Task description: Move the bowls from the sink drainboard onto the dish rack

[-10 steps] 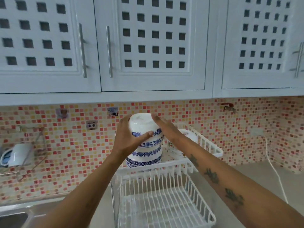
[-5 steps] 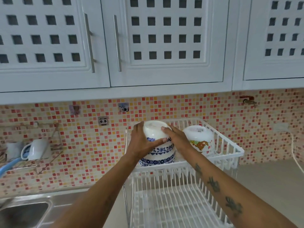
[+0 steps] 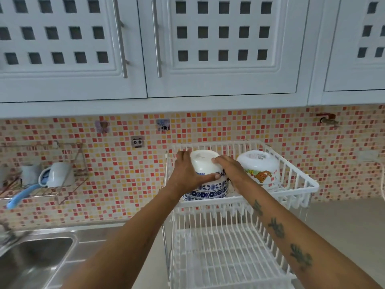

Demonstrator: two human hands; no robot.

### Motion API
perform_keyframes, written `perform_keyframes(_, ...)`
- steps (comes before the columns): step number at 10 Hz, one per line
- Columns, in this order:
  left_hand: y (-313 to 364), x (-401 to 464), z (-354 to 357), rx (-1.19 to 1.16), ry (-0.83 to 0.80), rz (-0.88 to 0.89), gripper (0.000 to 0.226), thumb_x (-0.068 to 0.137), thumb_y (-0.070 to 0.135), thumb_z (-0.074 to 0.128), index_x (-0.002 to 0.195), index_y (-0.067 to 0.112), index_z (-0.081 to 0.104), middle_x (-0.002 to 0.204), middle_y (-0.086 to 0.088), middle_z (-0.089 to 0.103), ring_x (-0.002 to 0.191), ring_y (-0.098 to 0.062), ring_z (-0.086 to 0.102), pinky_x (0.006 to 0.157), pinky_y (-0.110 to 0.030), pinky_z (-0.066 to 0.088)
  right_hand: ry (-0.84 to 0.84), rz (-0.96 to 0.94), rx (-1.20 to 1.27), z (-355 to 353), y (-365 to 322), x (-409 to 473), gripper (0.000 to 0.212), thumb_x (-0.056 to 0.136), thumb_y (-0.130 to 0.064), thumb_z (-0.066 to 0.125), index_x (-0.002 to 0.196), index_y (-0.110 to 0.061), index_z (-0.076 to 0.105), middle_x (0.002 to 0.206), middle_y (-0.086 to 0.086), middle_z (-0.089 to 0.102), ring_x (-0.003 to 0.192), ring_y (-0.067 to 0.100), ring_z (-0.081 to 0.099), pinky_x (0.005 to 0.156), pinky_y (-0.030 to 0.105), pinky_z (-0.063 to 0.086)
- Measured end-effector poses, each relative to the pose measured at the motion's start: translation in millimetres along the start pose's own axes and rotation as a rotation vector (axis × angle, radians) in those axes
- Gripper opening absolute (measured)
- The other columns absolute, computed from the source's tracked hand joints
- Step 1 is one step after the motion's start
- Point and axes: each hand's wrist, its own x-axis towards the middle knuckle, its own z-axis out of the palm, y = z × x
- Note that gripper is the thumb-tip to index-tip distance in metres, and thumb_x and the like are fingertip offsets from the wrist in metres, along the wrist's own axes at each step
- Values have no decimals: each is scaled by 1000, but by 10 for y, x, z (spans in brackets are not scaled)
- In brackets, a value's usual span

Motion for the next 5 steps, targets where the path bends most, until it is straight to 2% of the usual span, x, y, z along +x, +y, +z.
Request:
perform_keyframes(1, 37, -46, -8, 1, -19, -15, 116, 58, 68, 78, 145, 10, 27, 141, -6, 30, 133, -25, 37, 110, -40, 41, -3, -3, -57, 6, -11, -47, 63, 73, -51, 58, 129, -23, 53, 127, 5, 61, 107, 26, 62, 96, 50, 52)
perform_keyframes(2, 26, -74, -66, 42, -16, -16, 122, 62, 67, 76, 151, 9, 17, 150, -9, 24, 142, -27, 25, 118, -42, 29, 26, -25, -159, 9, -38, -127, 73, 83, -52, 56, 146, -22, 35, 146, 4, 45, 126, 27, 51, 104, 44, 45)
perform_keyframes(3, 32, -203, -226, 36, -90, 0, 124, 65, 65, 75, 154, 12, 8, 158, -6, 12, 149, -28, 12, 121, -43, 19, 124, -106, -280, -37, -89, -220, 70, 88, -48, 57, 147, -19, 33, 152, 8, 38, 133, 28, 45, 104, 41, 43)
perform_keyframes(4, -5, -377, -474, 64, -151, 63, 124, 68, 65, 73, 156, 14, 1, 162, -3, 3, 151, -28, 4, 122, -48, 14, 147, -127, -243, -99, -178, -366, 60, 91, -43, 56, 142, -17, 40, 148, 10, 44, 129, 29, 49, 103, 43, 44)
perform_keyframes(5, -18, -643, -815, 58, -164, 12, 122, 70, 64, 71, 156, 17, -1, 164, -3, -1, 152, -30, 0, 121, -50, 13, 203, -146, -224, -90, -268, -640, 50, 93, -38, 55, 136, -15, 46, 143, 11, 50, 122, 29, 55, 102, 44, 46)
